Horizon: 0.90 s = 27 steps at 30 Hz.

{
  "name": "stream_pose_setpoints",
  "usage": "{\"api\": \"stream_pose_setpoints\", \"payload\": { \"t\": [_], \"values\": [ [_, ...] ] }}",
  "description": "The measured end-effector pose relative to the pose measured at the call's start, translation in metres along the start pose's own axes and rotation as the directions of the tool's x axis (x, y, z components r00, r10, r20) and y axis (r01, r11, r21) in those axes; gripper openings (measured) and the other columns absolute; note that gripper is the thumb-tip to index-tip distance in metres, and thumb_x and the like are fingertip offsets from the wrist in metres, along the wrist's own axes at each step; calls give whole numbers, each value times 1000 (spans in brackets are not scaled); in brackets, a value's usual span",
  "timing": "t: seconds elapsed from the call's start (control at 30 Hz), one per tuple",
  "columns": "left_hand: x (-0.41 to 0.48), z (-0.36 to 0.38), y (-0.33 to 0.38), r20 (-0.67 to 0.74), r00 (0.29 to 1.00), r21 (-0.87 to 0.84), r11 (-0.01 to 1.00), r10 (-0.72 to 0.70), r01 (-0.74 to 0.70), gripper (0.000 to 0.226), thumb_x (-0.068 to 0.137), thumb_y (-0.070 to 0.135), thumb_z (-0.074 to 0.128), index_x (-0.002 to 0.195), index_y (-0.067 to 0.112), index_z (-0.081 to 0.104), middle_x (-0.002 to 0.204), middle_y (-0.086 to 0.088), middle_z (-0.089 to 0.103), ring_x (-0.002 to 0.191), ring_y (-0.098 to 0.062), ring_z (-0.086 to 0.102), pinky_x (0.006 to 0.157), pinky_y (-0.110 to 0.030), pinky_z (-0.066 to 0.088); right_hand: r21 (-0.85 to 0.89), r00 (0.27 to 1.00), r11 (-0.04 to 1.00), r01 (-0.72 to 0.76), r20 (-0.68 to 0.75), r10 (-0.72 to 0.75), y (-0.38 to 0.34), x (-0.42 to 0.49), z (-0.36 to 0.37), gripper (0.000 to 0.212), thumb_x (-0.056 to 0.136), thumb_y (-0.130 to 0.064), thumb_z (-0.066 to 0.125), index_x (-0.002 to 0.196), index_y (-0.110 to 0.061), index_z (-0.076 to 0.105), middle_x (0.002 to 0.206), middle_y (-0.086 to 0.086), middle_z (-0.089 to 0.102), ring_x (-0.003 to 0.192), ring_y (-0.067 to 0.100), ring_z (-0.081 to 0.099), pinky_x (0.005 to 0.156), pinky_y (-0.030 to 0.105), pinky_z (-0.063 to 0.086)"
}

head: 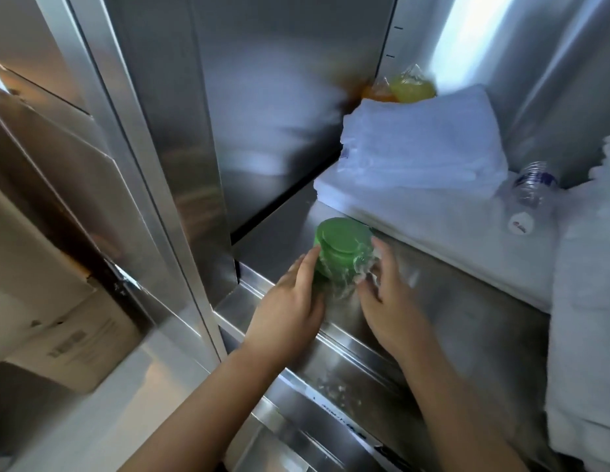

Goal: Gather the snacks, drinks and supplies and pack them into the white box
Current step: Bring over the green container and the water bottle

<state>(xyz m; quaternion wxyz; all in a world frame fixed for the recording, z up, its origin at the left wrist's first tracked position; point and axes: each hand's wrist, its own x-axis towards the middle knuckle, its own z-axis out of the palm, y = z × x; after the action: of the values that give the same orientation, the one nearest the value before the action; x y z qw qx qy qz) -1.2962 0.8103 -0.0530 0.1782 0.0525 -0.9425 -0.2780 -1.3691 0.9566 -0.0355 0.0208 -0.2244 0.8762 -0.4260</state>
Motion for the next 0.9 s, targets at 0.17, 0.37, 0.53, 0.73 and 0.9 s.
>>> {"api": "stream_pose_setpoints", "payload": {
  "t": [0.17,0.37,0.53,0.73,0.9],
  "values": [
    [5,-6,0,-16,1000,22,1000,-8,8,57,87,10,52,142,12,35,138,-10,48,124,-25,47,94,-35,44,-122,997,990,67,47,-62,9,1,-2,62,91,-15,52,144,-33,26,136,-5,47,119,9,48,99,28,41],
    [58,-21,10,-169,975,39,990,142,-137,39,86,12,57,124,6,54,129,-10,52,124,-25,44,107,-28,26,195,987,980,32,-163,1,10,9,-19,51,78,-10,40,113,-45,51,122,-16,56,116,-2,50,99,19,37],
    [96,8,24,157,967,215,949,199,-230,46,95,44,38,134,19,43,138,2,44,128,-16,36,103,-34,27,197,933,980,-26,-347,95,19,17,-52,38,92,-5,46,105,-40,55,116,-8,58,108,-1,55,88,16,40],
    [115,29,21,209,952,323,904,222,-282,48,90,52,32,130,29,46,133,8,47,125,-13,37,99,-36,30,68,839,984,-163,-516,174,34,36,-80,25,95,-18,50,119,-26,53,122,-7,48,115,10,48,92,16,37],
    [124,35,21,179,941,266,907,288,-328,43,84,48,48,118,24,58,121,4,57,115,-19,48,91,-38,34,-96,740,903,-420,-612,279,52,86,-101,54,94,-19,51,144,-19,31,156,15,7,143,24,10,108,30,19]
  ]
}}
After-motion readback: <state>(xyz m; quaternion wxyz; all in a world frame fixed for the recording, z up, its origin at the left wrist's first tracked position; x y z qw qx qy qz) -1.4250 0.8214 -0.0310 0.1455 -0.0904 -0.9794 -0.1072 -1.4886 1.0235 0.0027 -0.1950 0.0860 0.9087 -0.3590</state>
